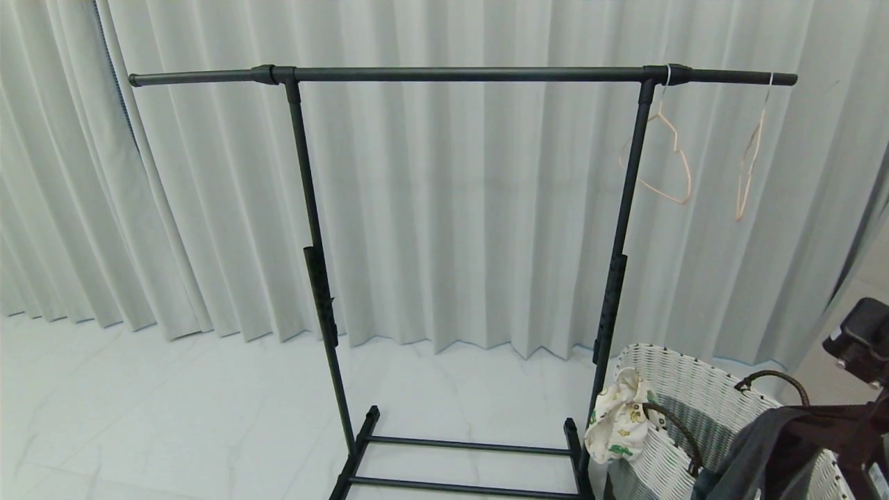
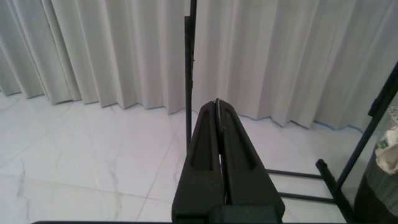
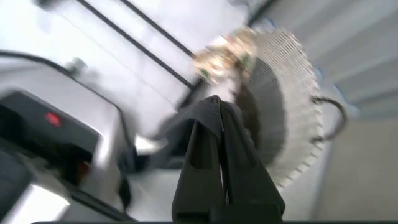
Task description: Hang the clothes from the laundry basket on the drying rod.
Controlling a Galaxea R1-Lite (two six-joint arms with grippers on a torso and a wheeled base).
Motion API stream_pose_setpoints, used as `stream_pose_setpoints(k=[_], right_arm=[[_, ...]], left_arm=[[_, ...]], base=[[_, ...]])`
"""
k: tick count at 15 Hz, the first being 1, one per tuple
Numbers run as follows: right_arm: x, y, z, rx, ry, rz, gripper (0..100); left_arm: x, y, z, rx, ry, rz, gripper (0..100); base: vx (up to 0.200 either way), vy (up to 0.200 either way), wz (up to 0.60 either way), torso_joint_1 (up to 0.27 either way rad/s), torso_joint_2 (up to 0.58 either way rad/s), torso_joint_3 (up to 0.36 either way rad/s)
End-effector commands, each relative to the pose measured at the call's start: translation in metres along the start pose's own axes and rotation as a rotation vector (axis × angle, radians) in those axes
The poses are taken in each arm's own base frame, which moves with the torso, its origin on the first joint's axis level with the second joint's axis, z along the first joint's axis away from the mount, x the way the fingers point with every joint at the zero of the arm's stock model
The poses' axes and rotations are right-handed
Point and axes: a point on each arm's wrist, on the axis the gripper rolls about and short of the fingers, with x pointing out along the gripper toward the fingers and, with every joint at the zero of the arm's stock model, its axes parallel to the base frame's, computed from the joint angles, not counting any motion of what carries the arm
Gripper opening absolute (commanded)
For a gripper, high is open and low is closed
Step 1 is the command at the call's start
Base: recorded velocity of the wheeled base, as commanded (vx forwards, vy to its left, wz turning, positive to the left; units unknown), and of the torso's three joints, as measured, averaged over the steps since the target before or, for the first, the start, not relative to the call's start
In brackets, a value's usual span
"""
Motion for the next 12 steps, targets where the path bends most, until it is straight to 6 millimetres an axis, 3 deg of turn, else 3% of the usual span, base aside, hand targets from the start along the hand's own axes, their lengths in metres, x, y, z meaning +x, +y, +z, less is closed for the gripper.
stream_pose_setpoints(k=[1, 12], right_arm=[[0.011, 0.010, 0.012, -0.013, -0.008, 0.052, 0], [0.052, 0.043, 0.045, -0.028, -0.099, 0.290, 0]], left_arm=[[0.000, 0.000, 0.000, -0.001, 0.002, 0.000, 0], [0.000, 0.000, 0.000, 0.059, -0.003, -0.004, 0]], base=[[-0.200, 0.000, 0.00, 0.002, 0.00, 0.012], [0.000, 0.000, 0.00, 0.000, 0.00, 0.000]])
